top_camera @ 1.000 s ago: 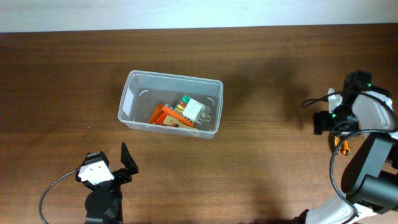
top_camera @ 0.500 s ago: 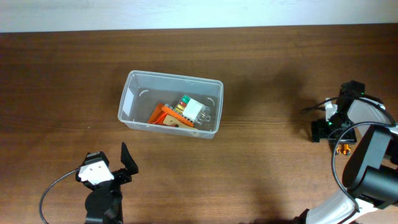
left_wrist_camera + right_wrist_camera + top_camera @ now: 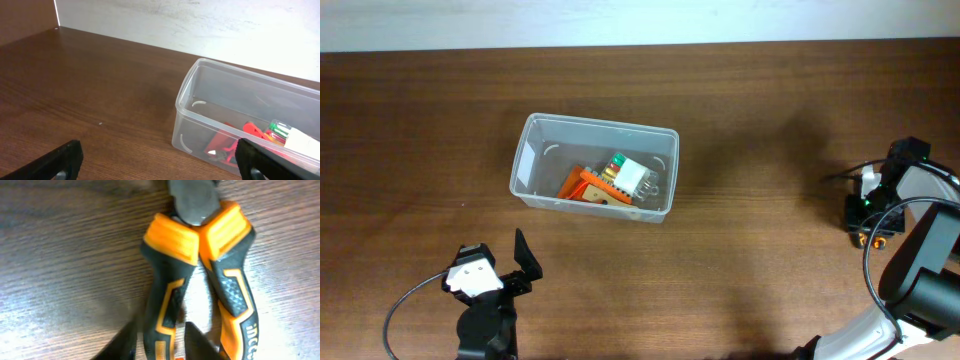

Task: Pack container
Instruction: 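Move the right gripper to the orange-black pliers and grasp them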

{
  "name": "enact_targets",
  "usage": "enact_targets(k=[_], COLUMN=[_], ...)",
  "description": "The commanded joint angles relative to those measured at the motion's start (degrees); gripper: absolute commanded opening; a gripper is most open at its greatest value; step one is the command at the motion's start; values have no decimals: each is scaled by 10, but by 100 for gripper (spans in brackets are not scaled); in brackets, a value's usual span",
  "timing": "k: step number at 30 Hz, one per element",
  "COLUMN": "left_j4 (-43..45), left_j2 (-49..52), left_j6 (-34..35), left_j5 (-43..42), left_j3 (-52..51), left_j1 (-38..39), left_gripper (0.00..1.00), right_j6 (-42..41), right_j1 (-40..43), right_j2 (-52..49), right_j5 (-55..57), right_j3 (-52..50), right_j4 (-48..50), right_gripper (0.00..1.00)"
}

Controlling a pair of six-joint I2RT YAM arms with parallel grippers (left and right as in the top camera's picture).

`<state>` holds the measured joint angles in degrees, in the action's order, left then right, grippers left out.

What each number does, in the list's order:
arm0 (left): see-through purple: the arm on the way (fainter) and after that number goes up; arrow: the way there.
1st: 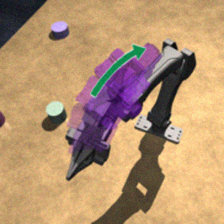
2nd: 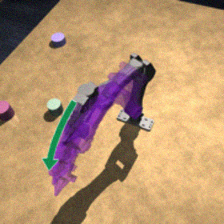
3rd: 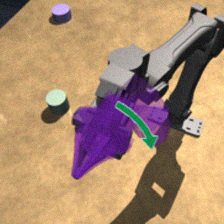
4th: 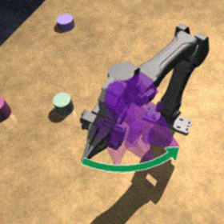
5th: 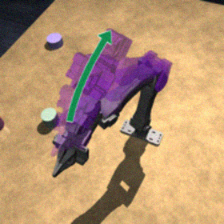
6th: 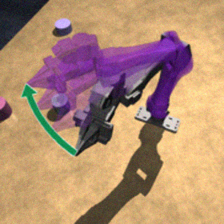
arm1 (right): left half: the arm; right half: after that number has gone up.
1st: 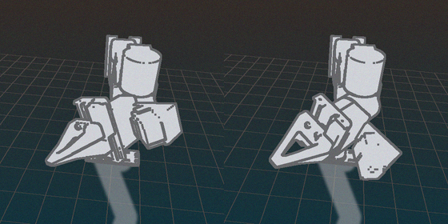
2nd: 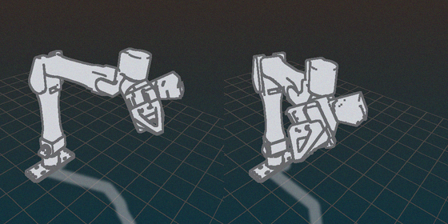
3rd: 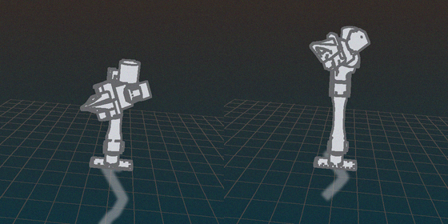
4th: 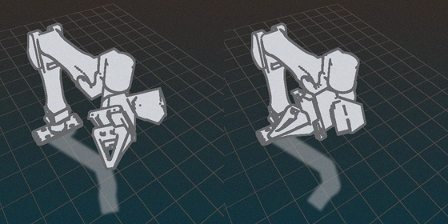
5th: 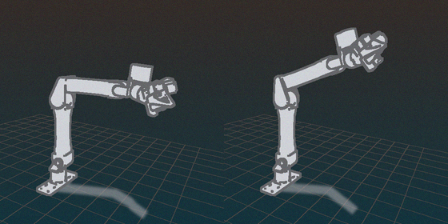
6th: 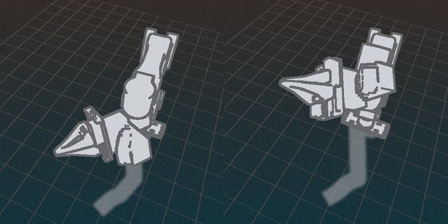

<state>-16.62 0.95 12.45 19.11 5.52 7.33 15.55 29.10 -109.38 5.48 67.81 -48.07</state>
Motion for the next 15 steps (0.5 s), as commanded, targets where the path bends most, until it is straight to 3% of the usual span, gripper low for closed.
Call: enact_targets(k=[1,4,10,15], left_j4=[-1,-1,-1,-1], left_j2=[-3,-3,-3,-3], left_j6=[-5,-5,-5,-5], left_j5=[2,2,2,2], left_j3=[-2,-2,-2,-2], left_j1=[2,2,2,2], left_gripper=[99,99,99,99], right_j6=[0,0,1,5], right_j1=[2,2,-2,-40], right_j2=[-7,-7,-7,-5], right_j5=[-17,-48,-101,-105], right_j3=[-5,-5,47,186], right_j4=[3,3,-22,-90], right_gripper=[15,4,4,4])
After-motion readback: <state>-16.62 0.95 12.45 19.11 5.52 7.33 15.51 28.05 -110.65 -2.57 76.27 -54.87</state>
